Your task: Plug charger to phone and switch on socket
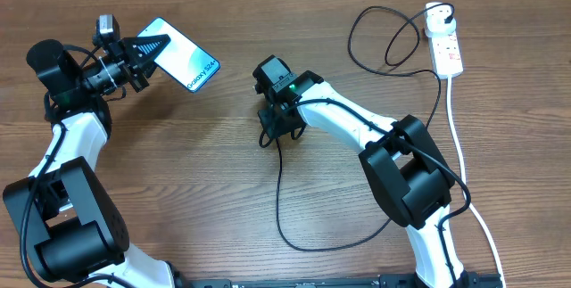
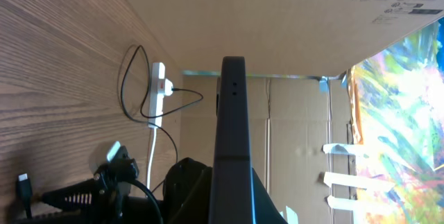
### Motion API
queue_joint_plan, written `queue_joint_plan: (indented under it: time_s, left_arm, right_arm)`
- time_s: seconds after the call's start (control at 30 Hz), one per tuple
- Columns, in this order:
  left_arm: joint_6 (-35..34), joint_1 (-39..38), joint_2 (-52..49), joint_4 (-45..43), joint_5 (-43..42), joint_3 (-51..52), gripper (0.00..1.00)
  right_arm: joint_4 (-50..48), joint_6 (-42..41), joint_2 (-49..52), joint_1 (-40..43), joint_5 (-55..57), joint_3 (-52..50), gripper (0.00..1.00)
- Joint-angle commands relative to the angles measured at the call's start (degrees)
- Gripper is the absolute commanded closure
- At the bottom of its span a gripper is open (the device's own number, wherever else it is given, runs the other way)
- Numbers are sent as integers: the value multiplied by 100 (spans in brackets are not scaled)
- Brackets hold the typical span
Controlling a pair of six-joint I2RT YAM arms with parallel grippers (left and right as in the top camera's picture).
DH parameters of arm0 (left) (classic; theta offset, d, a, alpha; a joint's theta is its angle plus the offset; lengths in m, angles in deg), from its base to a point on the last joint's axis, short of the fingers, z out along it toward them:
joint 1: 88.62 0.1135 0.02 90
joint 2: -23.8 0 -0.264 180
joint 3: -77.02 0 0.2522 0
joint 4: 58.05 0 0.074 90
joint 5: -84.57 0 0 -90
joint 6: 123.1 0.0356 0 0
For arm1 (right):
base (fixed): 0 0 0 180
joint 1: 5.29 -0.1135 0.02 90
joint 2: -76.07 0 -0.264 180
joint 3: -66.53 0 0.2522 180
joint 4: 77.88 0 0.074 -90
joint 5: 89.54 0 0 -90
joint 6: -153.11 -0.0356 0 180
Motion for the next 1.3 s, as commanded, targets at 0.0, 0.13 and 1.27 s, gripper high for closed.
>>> queue_joint_plan:
  time_s: [0.0, 0.13, 1.27]
  left_arm:
    - [111, 22, -13, -28, -153, -96, 95]
    - [111, 22, -13, -28, -168, -96, 96]
    - [109, 22, -13, -28, -361, -96, 96]
  right_arm:
    - [-142, 11, 201, 39, 243, -4, 57]
    - [-251, 24, 262, 39, 212, -4, 61]
    - [-514, -144, 516, 236, -785, -7, 76]
